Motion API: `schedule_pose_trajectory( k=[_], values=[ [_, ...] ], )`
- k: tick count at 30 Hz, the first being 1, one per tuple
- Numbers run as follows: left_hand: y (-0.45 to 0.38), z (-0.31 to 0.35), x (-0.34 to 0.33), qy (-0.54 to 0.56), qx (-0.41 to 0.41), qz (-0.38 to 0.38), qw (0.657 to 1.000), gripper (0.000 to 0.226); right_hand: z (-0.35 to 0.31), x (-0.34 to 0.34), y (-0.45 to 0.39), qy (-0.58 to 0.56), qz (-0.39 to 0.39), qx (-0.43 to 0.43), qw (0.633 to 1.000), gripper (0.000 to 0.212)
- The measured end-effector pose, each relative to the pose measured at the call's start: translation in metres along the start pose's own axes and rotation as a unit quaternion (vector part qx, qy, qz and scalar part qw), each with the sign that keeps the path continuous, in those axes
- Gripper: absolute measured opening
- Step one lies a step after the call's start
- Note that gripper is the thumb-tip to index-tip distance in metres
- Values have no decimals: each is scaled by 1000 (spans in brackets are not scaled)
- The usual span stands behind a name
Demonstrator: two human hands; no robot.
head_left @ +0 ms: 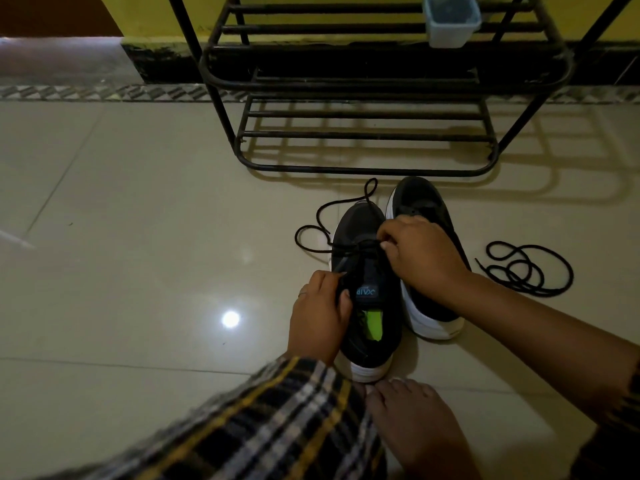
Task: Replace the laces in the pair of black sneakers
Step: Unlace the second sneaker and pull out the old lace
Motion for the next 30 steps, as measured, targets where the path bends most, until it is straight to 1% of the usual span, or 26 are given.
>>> schedule_pose_trajectory(
  k=[1,2,5,8,10,13,15,16,17,19,20,21,22,23,25,26,28,30],
  values=[
    [0,0,0,-1,-1,0,1000,59,-3,3,-1,-28,4,-1,1000,20],
    [0,0,0,-1,-1,0,1000,59,-8,4,-2,-31,-7,14,999,23],
    [0,0,1,-1,-5,3,1000,59,-22,-3,3,42,-86,80,992,30],
    [0,2,2,1,-1,1,1000,61,-26,-11,9,109,-137,100,979,36],
    [1,2,2,5,2,-2,1000,61,-29,-12,10,105,-155,95,978,36],
    [1,1,3,8,5,-3,1000,58,-33,-3,7,-15,-176,40,984,32],
    [1,1,4,6,6,-3,1000,51,-39,9,2,-111,-160,30,980,28],
    [1,1,4,4,6,-3,1000,51,-44,17,0,-165,-142,34,975,27],
    [1,2,4,1,4,-3,1000,54,-49,26,-2,-226,-122,34,966,26],
    [1,3,3,0,0,-4,1000,59,-62,48,-3,-354,-93,13,931,26],
    [0,4,2,0,-2,-3,1000,60,-68,57,-4,-403,-83,9,912,28],
    [0,4,2,1,-3,-1,1000,59,-72,64,-6,-428,-75,13,901,30],
    [0,3,2,1,-3,-2,1000,57,-75,69,-8,-428,-66,24,901,32],
    [0,3,3,0,-2,-2,1000,53,-74,71,-11,-410,-59,35,910,35],
    [0,2,2,0,2,-5,1000,46,-62,66,-17,-328,-44,45,942,37],
    [0,2,2,-1,3,-4,1000,48,-53,61,-19,-283,-38,46,957,37],
    [0,2,2,-3,2,-5,1000,54,-33,46,-22,-197,-38,49,978,39],
    [0,2,2,-3,4,-6,1000,50,-15,29,-19,-109,-53,51,991,42]
  ],
)
Point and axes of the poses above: each hand's wrist, its own y-axis away from the middle knuckle, its own x-axis out of the back of the hand, z = x × y, the point moved 7 cm from there along -y, towards the middle knuckle, and after that the axes turned 10 degrees about z, right-handed, at the moved point
